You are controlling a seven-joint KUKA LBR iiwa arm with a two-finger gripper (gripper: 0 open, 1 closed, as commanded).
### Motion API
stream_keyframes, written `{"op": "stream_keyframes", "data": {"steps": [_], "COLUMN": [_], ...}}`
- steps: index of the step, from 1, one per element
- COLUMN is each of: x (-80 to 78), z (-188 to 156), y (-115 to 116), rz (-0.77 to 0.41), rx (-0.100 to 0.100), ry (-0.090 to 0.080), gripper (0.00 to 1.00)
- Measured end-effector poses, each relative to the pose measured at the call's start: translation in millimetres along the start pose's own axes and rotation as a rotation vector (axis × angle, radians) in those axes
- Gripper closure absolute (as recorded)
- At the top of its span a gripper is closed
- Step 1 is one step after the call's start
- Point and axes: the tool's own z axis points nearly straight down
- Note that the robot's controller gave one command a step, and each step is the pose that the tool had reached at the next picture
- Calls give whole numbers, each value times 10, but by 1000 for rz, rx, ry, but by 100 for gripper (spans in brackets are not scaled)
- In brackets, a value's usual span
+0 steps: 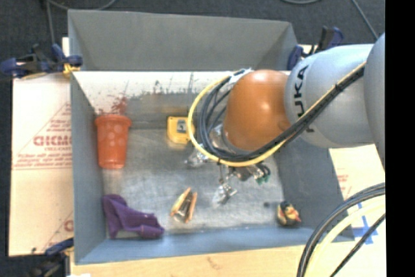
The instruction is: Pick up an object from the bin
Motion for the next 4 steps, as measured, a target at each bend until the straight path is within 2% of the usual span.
{"op": "stream_keyframes", "data": {"steps": [1, 2, 3, 4], "x": [194, 120, 121, 120], "z": [-28, 51, 181, 212], "y": [40, 186, 386, 434], "rz": [195, 35, -161, -136], "rx": [0, 2, 1, -1], "ry": [0, -1, 0, 1], "gripper": [0, 0, 0, 0]}}
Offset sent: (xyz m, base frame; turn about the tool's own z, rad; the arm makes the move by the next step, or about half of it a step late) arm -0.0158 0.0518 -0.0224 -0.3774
